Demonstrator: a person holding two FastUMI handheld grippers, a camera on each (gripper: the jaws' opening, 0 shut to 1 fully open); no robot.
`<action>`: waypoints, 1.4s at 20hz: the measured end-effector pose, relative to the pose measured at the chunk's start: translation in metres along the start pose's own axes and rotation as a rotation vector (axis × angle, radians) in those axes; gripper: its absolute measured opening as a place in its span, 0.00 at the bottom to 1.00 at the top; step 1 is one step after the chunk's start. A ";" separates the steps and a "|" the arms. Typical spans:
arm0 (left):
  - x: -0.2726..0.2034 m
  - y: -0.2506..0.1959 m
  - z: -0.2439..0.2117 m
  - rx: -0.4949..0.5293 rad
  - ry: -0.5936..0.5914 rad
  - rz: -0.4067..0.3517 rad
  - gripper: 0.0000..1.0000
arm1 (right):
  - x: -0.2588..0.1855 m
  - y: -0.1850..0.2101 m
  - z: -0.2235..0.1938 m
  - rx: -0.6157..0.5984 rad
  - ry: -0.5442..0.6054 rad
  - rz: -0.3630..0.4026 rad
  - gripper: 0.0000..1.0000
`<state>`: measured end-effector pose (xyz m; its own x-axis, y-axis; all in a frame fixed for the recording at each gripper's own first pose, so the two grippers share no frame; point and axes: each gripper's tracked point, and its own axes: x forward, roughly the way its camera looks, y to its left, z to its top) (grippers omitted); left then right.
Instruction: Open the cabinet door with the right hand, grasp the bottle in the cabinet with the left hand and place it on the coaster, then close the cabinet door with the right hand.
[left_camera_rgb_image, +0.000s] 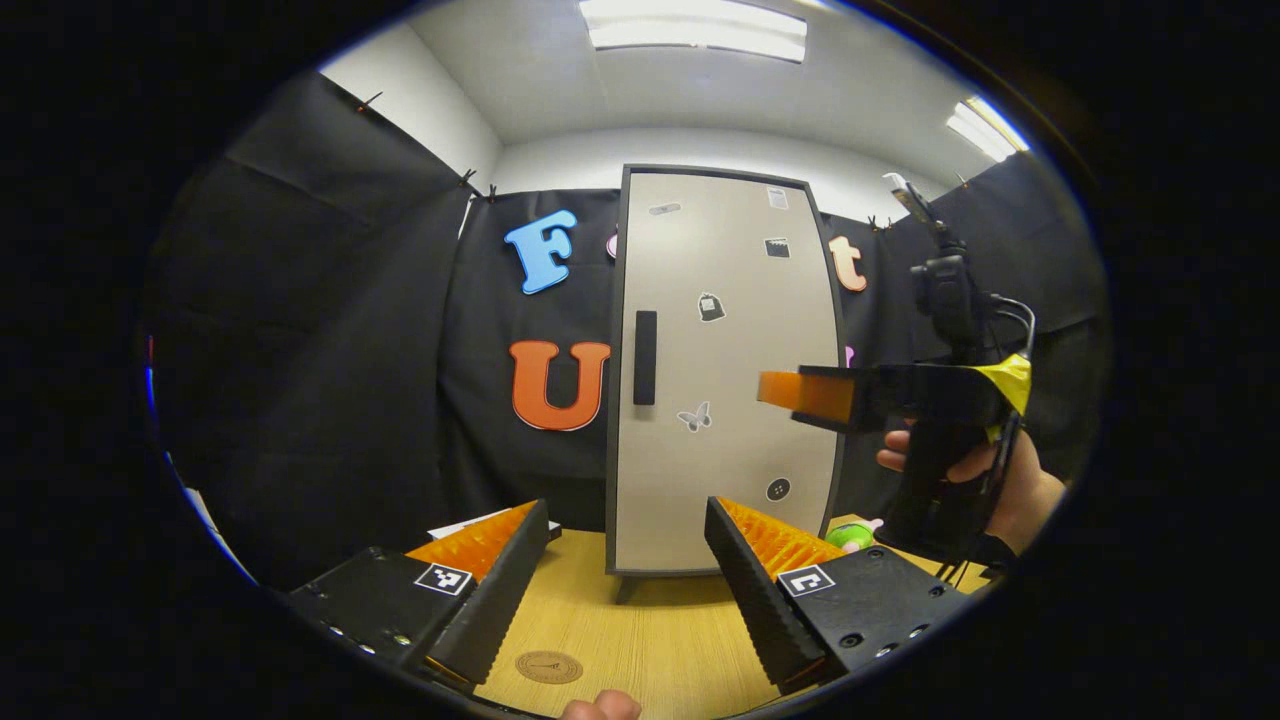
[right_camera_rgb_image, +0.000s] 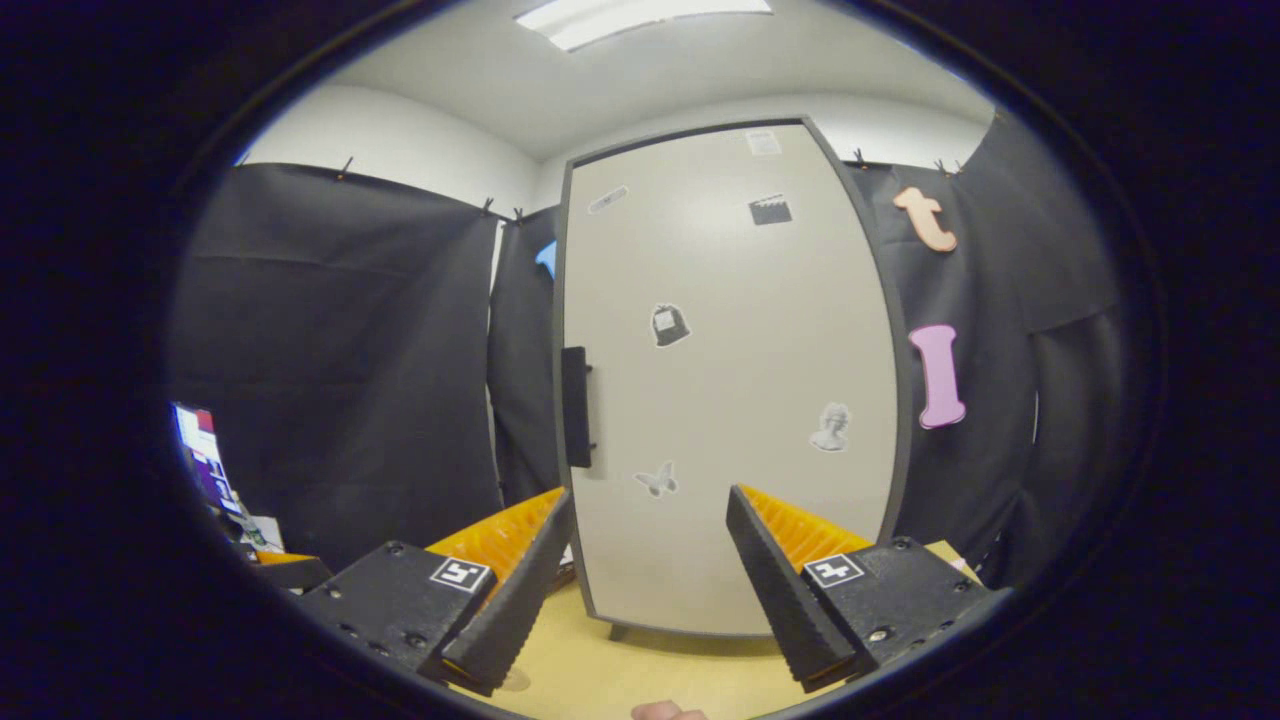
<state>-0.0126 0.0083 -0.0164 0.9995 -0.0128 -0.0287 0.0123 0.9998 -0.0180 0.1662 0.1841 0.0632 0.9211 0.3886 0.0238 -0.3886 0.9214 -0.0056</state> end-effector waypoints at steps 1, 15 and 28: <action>0.000 0.000 -0.002 0.002 0.004 0.000 0.95 | 0.012 0.007 0.002 -0.001 0.002 0.012 0.95; 0.000 0.022 -0.011 -0.011 0.028 0.017 0.95 | 0.144 0.058 0.003 -0.067 0.045 0.031 0.99; -0.001 0.041 -0.015 -0.031 0.037 0.055 0.95 | 0.181 0.059 0.003 -0.113 0.045 -0.051 0.45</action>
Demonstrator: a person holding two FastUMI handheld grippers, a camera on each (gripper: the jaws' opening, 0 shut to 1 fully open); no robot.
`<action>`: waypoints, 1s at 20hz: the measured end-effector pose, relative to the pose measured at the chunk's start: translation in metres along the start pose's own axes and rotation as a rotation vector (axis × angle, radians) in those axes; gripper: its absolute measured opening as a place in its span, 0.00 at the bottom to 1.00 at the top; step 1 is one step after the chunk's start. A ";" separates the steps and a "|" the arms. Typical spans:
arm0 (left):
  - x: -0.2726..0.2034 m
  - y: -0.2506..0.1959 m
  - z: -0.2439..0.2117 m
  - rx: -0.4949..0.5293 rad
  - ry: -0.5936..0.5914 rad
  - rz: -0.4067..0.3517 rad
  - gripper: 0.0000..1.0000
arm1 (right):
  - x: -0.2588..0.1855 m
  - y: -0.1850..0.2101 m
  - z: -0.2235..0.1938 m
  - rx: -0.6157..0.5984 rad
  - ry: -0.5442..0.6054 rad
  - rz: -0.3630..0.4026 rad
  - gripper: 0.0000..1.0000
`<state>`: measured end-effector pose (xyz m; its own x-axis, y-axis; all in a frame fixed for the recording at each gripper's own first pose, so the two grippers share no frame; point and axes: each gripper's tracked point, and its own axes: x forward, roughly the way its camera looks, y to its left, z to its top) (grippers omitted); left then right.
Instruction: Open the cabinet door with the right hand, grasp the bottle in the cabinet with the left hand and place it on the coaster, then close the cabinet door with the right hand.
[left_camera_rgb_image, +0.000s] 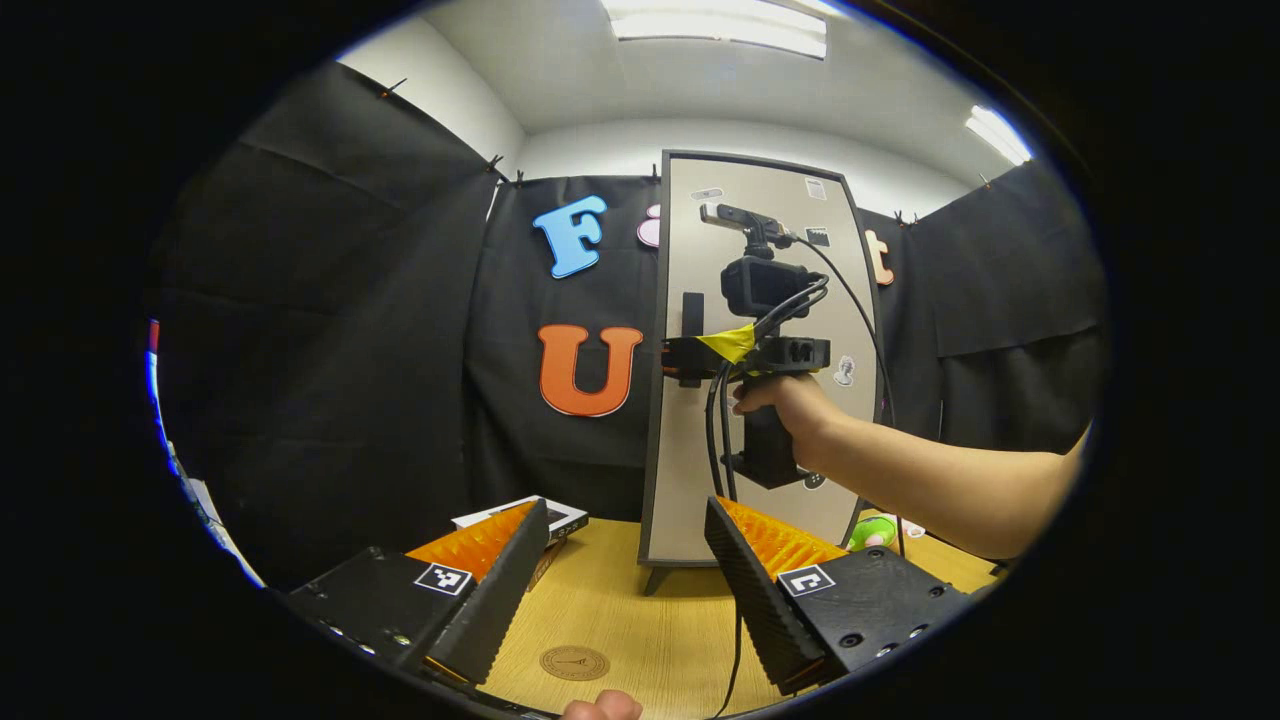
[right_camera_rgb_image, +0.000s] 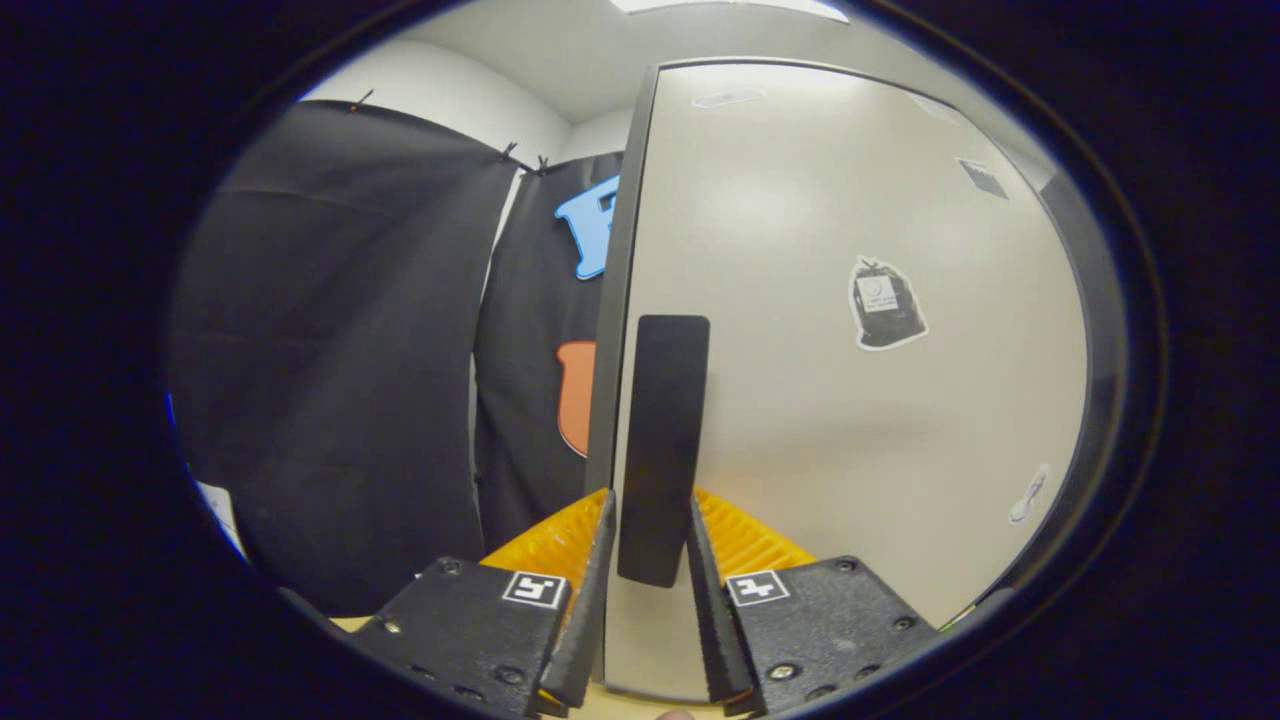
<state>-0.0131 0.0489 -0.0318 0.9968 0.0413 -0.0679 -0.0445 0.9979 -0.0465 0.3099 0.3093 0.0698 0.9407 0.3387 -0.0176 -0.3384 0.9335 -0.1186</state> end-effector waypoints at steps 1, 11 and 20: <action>0.001 0.001 -0.001 -0.001 0.000 0.003 0.95 | 0.001 0.000 -0.001 0.020 0.005 0.008 0.41; 0.008 0.016 -0.003 -0.013 0.000 0.019 0.95 | 0.000 -0.001 -0.003 0.083 0.033 0.005 0.21; 0.006 0.016 0.002 -0.004 -0.018 0.014 0.95 | -0.020 0.003 -0.002 0.079 0.043 0.067 0.19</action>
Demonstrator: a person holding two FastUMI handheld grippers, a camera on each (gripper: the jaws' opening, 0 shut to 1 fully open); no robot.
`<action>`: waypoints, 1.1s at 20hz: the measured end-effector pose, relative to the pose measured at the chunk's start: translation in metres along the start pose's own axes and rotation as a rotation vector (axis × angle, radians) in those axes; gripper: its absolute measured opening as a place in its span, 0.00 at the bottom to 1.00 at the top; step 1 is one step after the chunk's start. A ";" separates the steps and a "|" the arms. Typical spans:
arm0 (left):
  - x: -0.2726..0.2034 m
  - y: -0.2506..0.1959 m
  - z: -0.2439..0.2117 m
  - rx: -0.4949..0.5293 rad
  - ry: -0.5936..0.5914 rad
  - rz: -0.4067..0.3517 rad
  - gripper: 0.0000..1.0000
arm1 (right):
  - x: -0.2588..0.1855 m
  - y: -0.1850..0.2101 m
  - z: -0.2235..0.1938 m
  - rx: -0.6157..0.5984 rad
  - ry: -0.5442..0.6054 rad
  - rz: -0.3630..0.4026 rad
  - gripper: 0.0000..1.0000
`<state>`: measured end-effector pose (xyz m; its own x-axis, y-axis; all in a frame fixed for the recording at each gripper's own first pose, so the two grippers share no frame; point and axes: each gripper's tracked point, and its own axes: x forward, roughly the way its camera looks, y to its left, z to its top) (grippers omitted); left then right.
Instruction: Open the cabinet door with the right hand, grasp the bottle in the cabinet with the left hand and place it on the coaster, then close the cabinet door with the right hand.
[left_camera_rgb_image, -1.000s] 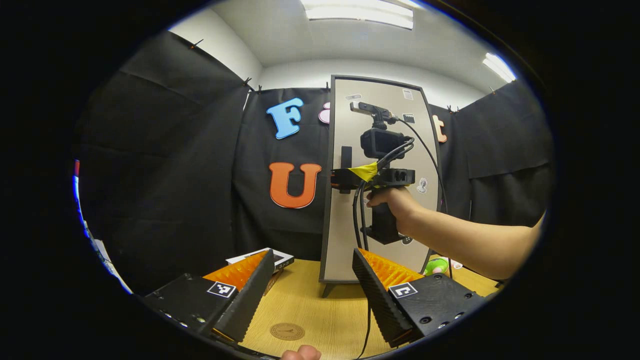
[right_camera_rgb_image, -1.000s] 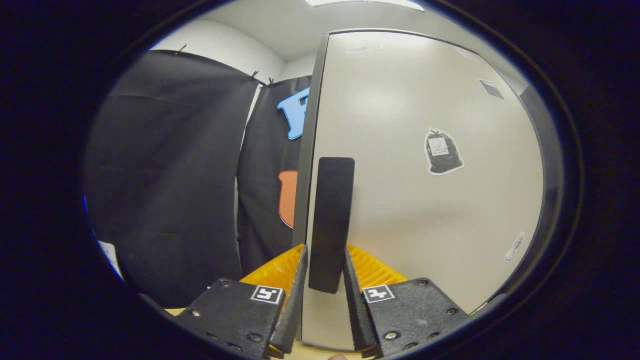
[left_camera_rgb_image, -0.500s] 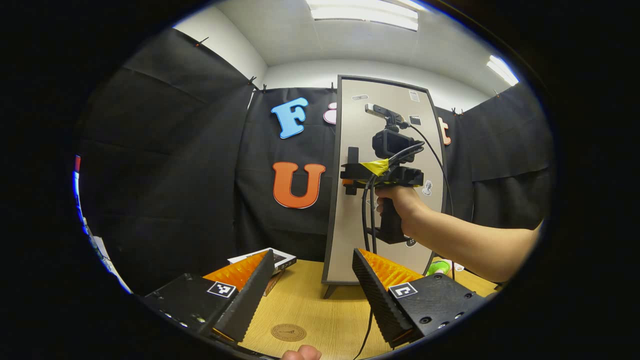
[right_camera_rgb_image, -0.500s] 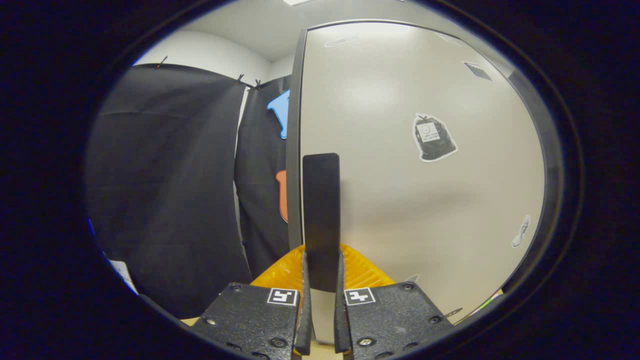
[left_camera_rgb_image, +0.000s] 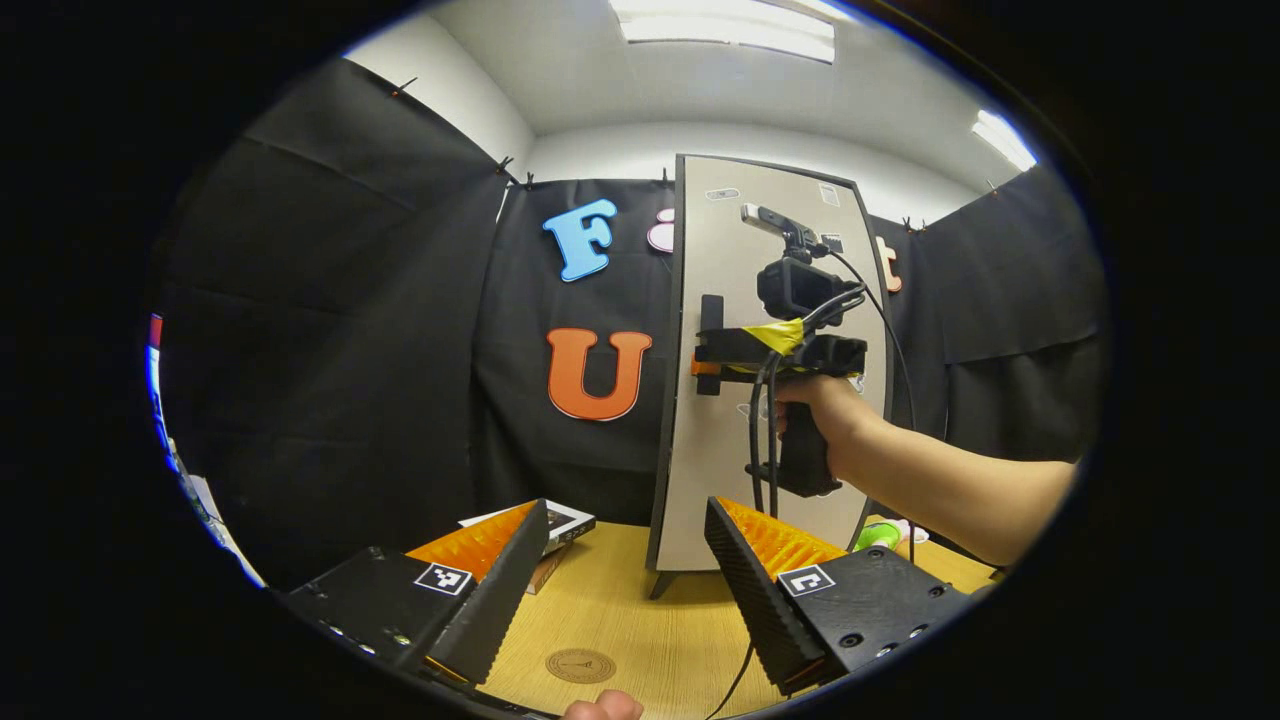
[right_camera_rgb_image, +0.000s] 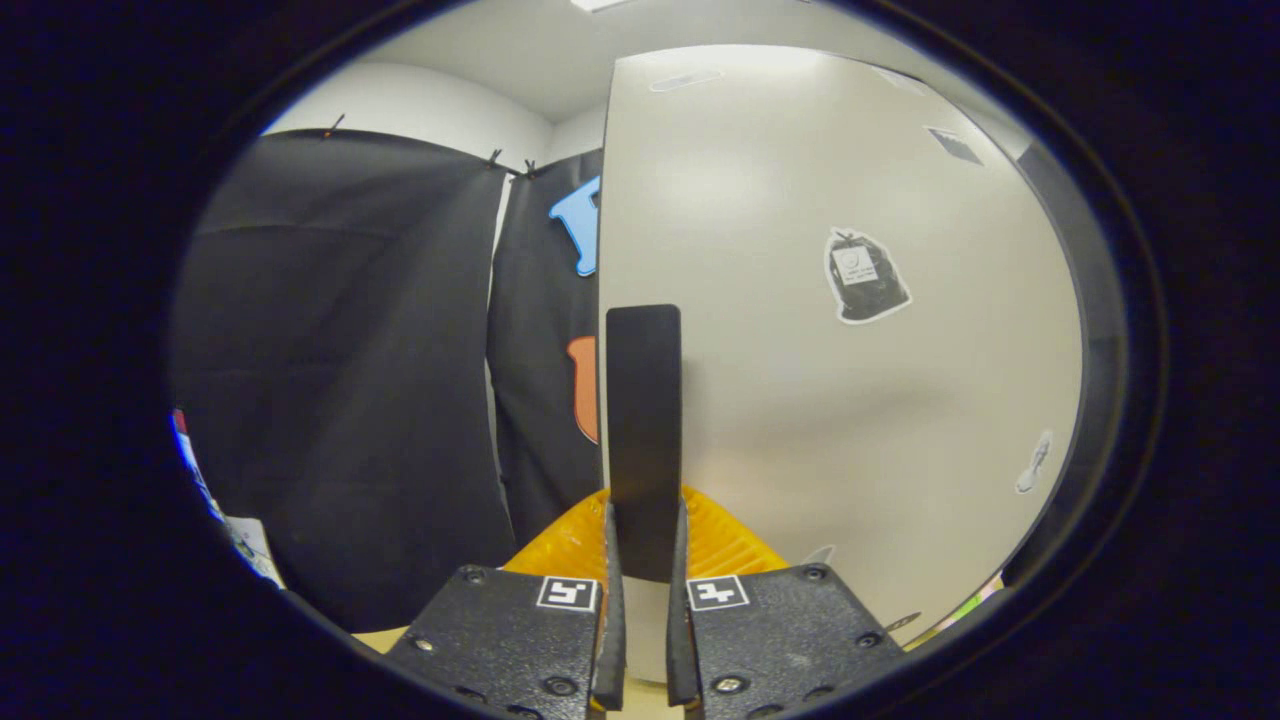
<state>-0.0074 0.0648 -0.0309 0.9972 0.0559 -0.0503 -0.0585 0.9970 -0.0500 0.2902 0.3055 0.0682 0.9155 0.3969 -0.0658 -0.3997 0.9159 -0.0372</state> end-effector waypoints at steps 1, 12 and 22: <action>-0.003 -0.002 0.002 0.002 -0.001 -0.001 0.95 | -0.006 0.003 0.000 -0.005 -0.006 0.010 0.19; -0.004 -0.008 0.006 0.012 -0.011 -0.006 0.95 | -0.090 0.007 0.003 0.009 0.002 0.112 0.19; -0.002 -0.021 0.008 0.017 -0.007 -0.024 0.95 | -0.183 -0.023 0.001 0.004 0.010 0.144 0.19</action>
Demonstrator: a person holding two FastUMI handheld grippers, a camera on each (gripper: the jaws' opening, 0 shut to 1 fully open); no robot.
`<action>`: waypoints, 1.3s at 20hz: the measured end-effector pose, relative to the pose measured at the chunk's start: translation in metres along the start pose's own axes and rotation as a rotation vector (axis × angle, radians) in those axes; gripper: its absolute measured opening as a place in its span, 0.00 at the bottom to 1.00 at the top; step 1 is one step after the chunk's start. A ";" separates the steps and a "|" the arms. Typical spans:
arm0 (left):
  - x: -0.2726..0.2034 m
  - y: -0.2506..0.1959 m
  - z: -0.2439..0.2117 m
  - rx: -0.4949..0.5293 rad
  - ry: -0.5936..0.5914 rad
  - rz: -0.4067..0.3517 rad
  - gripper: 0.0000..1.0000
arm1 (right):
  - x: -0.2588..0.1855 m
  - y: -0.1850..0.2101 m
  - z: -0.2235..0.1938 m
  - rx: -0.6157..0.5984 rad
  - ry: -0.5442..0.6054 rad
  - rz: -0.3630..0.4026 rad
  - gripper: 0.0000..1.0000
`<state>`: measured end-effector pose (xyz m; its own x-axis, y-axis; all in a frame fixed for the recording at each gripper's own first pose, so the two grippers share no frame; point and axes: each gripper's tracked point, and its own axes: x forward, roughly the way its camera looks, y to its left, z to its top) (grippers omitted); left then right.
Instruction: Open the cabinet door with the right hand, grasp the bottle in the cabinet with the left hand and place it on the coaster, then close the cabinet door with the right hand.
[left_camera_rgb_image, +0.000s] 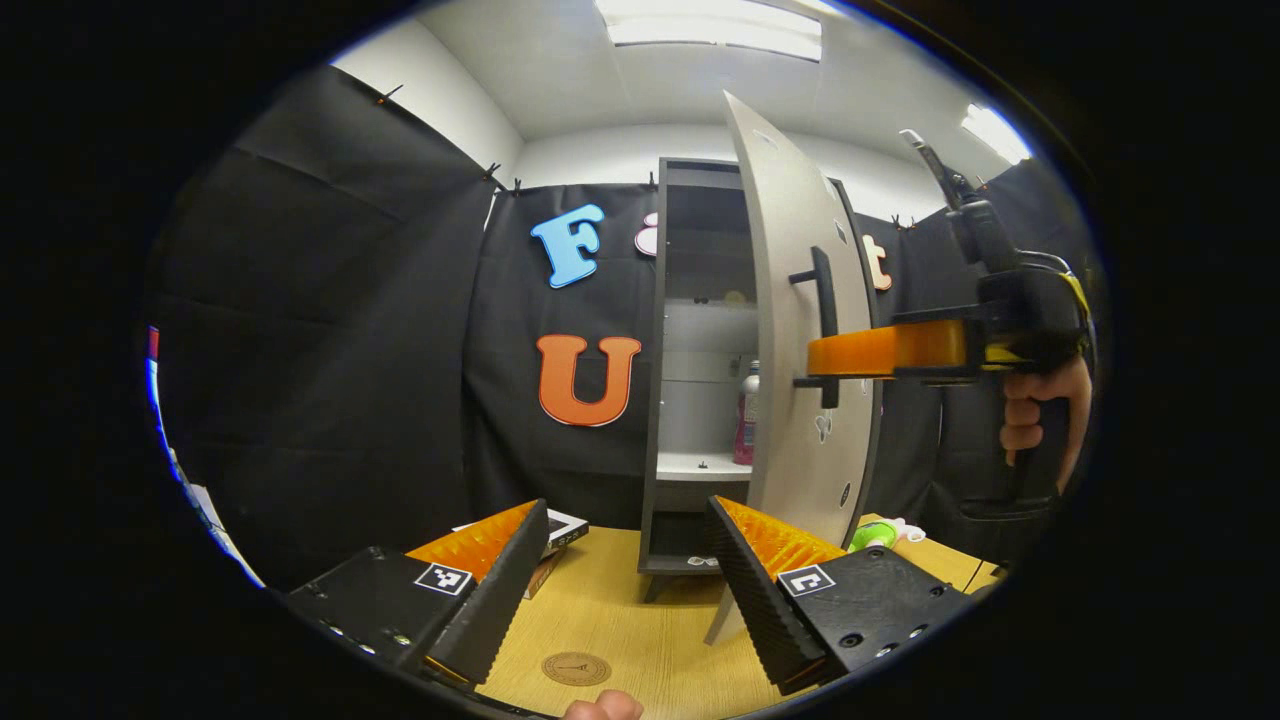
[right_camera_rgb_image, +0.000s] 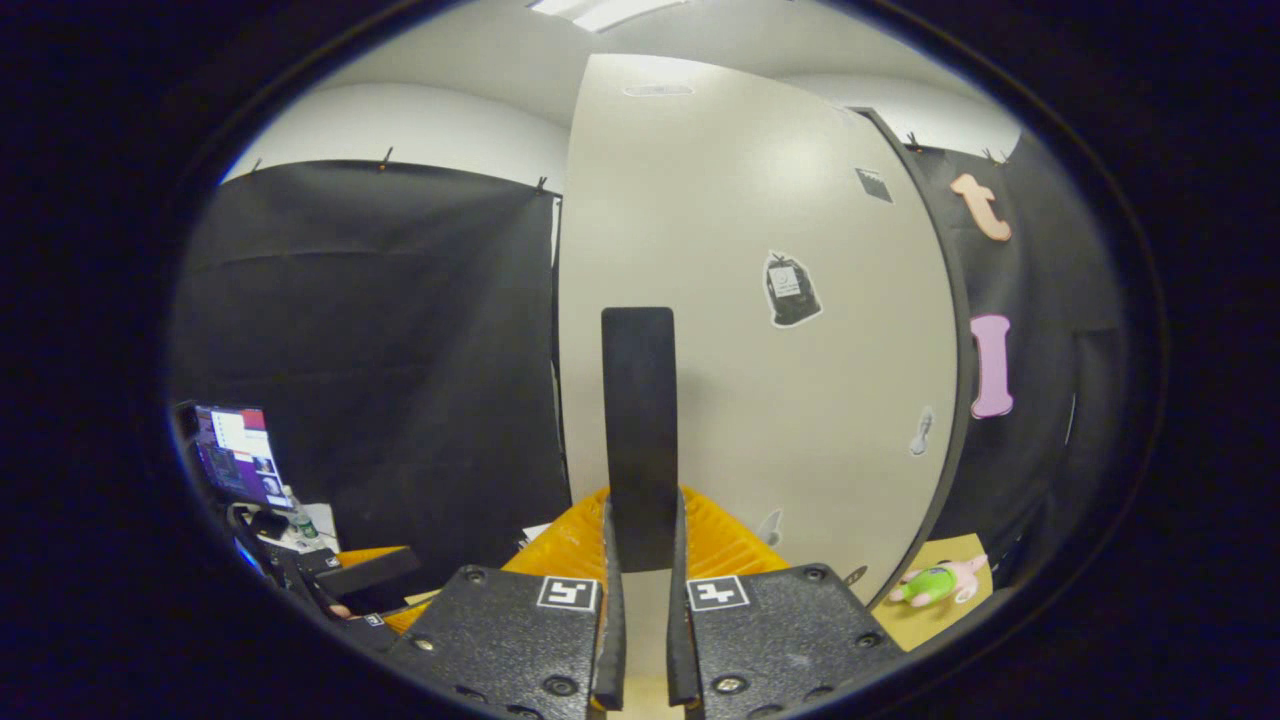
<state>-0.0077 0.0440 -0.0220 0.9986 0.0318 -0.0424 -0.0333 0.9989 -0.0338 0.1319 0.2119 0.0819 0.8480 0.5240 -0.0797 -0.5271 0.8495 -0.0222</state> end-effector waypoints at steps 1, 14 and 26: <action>-0.001 -0.004 0.001 0.000 0.000 -0.007 0.95 | -0.007 -0.002 0.000 -0.001 0.000 -0.004 0.19; -0.002 -0.068 -0.011 0.008 0.029 -0.108 0.95 | -0.097 -0.062 0.000 -0.046 -0.011 -0.186 0.11; -0.012 -0.113 -0.020 0.047 0.048 -0.196 0.95 | -0.140 -0.118 -0.001 0.020 -0.048 -0.343 0.04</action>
<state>-0.0171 -0.0696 -0.0373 0.9825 -0.1641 -0.0876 0.1648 0.9863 0.0000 0.0750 0.0383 0.0947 0.9775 0.2097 -0.0245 -0.2102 0.9775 -0.0198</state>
